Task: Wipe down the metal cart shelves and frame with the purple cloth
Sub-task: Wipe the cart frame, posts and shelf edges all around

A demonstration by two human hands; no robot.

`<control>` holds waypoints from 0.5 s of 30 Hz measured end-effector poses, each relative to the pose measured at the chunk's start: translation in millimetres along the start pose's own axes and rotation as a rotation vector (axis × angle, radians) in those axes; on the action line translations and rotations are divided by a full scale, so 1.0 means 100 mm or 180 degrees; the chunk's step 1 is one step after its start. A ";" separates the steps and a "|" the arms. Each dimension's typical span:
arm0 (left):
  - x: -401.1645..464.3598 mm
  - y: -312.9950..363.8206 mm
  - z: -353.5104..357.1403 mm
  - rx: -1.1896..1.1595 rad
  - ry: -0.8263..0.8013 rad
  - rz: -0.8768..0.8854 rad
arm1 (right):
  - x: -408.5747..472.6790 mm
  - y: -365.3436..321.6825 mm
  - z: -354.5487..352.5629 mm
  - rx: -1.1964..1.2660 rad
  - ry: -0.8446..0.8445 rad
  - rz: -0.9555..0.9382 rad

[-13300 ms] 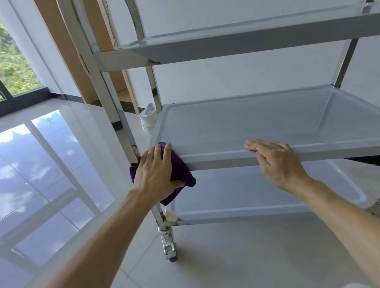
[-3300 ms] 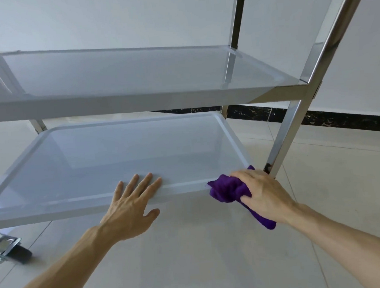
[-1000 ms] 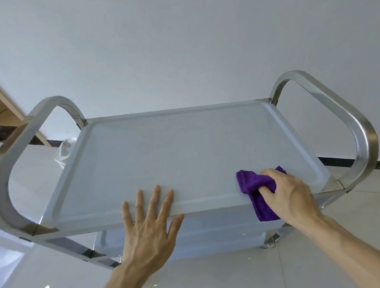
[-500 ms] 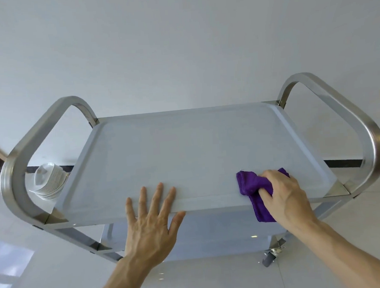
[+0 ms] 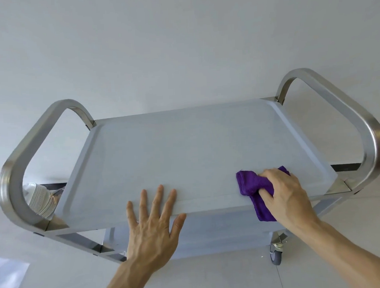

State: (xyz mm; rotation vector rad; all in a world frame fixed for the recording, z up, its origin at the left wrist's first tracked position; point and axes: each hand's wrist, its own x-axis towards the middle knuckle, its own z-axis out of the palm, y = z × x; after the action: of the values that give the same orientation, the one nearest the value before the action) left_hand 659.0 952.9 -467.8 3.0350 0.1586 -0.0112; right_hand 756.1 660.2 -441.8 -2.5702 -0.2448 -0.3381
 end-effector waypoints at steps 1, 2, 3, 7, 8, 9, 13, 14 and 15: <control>0.06 -0.01 0.00 0.0012 -0.0003 -0.0003 | 0.05 0.01 0.02 0.0012 0.0006 -0.0032; 0.12 -0.01 0.00 0.0024 -0.0002 -0.0006 | 0.10 0.01 0.03 0.0024 0.0006 -0.0063; 0.19 -0.02 0.00 0.0037 -0.0011 -0.0010 | 0.15 0.02 0.05 0.0036 0.0003 -0.0085; 0.40 -0.04 0.00 0.0100 -0.0041 -0.0039 | 0.35 0.04 0.11 0.0003 -0.0021 -0.0121; 0.44 -0.04 0.00 0.0129 -0.0043 -0.0038 | 0.40 0.05 0.13 -0.0022 -0.0028 -0.0127; 0.49 -0.05 0.01 0.0144 -0.0048 -0.0033 | 0.44 0.05 0.14 -0.0046 -0.0029 -0.0131; 0.61 -0.09 -0.01 0.0121 -0.0052 0.0000 | 0.50 0.05 0.19 -0.0105 -0.0009 -0.0208; 0.62 -0.11 -0.02 0.0120 -0.0052 0.0009 | 0.51 0.05 0.21 -0.0101 -0.0015 -0.0238; 0.64 -0.13 -0.03 0.0119 -0.0053 0.0018 | 0.51 0.04 0.23 -0.0095 -0.0024 -0.0248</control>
State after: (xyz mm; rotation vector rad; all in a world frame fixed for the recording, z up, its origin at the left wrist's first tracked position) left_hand 721.8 972.9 -467.3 3.0716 0.1502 -0.0392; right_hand 810.0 674.4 -447.7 -2.5964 -0.3457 -0.3632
